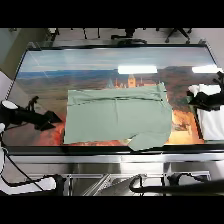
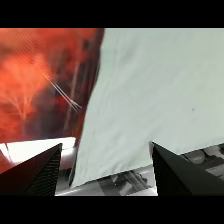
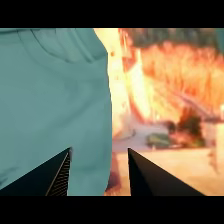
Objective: Fold the shirts.
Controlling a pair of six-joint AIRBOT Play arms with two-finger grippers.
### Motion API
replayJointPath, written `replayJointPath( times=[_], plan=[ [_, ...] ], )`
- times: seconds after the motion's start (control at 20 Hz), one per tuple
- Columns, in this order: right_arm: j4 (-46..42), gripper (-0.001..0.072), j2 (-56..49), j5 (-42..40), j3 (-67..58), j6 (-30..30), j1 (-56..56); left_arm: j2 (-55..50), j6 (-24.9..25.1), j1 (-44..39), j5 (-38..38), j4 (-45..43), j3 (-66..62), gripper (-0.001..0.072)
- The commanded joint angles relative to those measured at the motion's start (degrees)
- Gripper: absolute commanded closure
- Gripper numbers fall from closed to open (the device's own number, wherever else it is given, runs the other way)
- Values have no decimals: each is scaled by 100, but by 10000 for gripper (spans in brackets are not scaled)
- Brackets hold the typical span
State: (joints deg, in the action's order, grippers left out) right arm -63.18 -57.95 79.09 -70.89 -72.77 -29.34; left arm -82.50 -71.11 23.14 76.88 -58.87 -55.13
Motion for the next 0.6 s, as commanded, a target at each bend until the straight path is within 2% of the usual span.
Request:
replayJointPath(
  times=[0.0,0.15,0.2,0.25,0.3,0.35,0.4,0.55],
  plan=[
    [129,319,542,44,1305,-234,-175,295,219,-151,-822,55,1403,106],
    [542,316,723,-68,2162,-221,-170,295,208,-621,-1161,61,1655,106],
    [562,295,745,-68,2396,-223,-155,295,208,-750,-1143,120,1617,107],
    [560,174,745,-61,2605,-225,-155,295,210,-844,-1102,219,1545,119],
    [560,100,745,-66,2787,-225,-155,295,216,-951,-1064,260,1445,378],
    [557,108,745,-66,2968,-223,-155,295,234,-1054,-1045,264,1364,608],
    [560,108,745,-81,3145,-201,-151,295,278,-1154,-1036,264,1287,695],
    [555,108,743,-372,3659,-98,-116,295,273,-1320,-1049,247,1067,695]
  ],
)
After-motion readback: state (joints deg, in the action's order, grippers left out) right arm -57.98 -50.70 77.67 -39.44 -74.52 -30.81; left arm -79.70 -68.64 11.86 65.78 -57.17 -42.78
